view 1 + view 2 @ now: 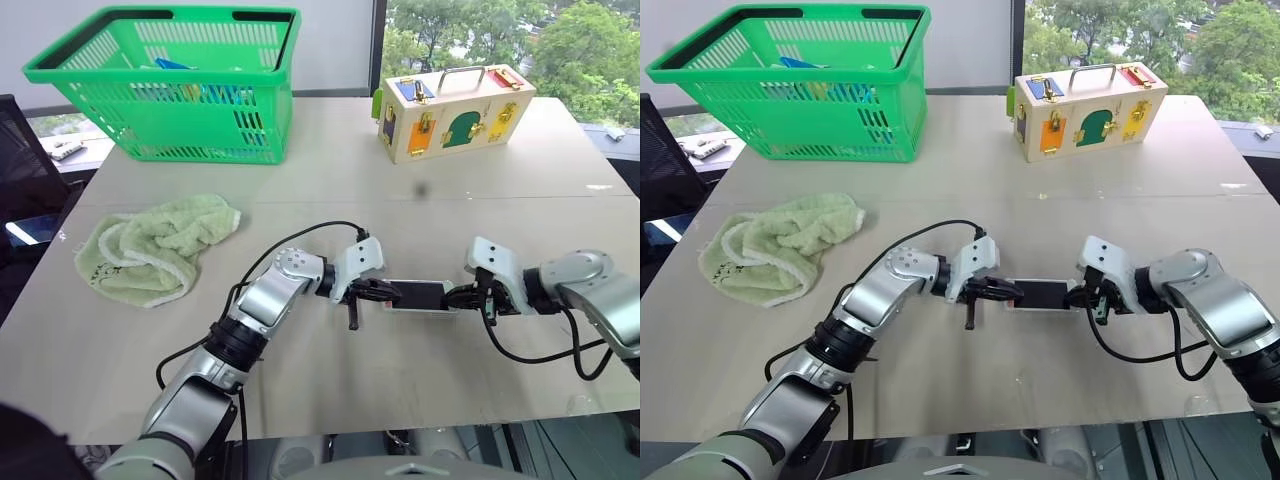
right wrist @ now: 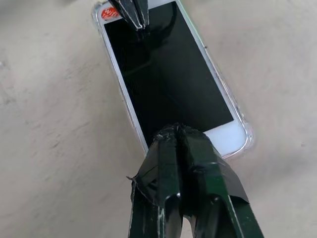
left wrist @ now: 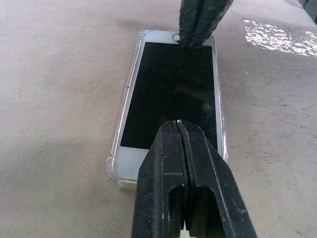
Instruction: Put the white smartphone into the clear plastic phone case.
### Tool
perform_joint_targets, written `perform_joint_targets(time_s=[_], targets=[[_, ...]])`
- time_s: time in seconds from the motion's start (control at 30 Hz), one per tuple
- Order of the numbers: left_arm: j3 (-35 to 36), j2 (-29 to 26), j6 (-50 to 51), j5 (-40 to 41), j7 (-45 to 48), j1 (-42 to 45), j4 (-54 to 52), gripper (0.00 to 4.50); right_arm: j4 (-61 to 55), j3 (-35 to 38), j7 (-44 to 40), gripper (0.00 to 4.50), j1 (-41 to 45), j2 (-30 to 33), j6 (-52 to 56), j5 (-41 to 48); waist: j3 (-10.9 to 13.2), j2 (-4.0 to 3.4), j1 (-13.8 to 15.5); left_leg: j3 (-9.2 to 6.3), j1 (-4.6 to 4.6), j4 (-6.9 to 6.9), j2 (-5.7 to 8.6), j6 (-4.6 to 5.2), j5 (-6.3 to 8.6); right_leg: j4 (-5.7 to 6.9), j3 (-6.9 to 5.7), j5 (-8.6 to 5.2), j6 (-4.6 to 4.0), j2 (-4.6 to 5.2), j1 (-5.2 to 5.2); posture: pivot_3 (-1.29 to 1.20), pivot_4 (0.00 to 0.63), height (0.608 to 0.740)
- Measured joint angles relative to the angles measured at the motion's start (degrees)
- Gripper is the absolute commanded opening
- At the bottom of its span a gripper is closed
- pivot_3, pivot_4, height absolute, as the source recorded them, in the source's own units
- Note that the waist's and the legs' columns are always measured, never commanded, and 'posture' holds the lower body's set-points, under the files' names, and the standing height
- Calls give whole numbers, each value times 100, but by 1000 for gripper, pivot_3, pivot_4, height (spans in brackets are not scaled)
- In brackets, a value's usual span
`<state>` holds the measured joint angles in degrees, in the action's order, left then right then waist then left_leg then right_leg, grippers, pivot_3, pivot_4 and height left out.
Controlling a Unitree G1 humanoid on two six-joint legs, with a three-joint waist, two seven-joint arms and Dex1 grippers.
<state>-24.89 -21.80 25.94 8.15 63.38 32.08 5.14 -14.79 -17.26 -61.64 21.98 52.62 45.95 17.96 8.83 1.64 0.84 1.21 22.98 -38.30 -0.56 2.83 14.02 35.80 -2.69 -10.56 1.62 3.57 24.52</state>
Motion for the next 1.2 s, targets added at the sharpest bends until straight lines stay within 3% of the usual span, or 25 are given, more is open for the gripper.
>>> perform_joint_targets(time_s=[0.3,0.87,1.0,1.2], targets=[[-42,-25,102,-75,-19,-53,5,0,245,-570,-262,32,398,-241,-150,-776,-104,91,-3,-31,-35,0,-10,-34,20,-8,-53,-1,-2,57,-34,0,150,740],[-47,-6,122,-130,-23,-96,53,0,15,-845,-723,32,350,-195,-377,-1444,-131,89,1,-91,-31,4,-11,-51,30,-51,-120,-2,-2,74,-71,0,150,740],[9,22,30,-103,-110,-182,13,0,129,-275,-182,32,-51,-832,-675,-1290,-119,66,-2,-106,-27,14,-18,-53,31,-94,-144,-2,-1,79,-81,0,150,740],[704,252,2,477,-382,-676,-393,0,103,985,769,32,-1126,-1983,-1557,-594,-6,-71,11,-106,10,18,-11,-43,25,-83,-183,1,1,98,-51,0,150,740]])
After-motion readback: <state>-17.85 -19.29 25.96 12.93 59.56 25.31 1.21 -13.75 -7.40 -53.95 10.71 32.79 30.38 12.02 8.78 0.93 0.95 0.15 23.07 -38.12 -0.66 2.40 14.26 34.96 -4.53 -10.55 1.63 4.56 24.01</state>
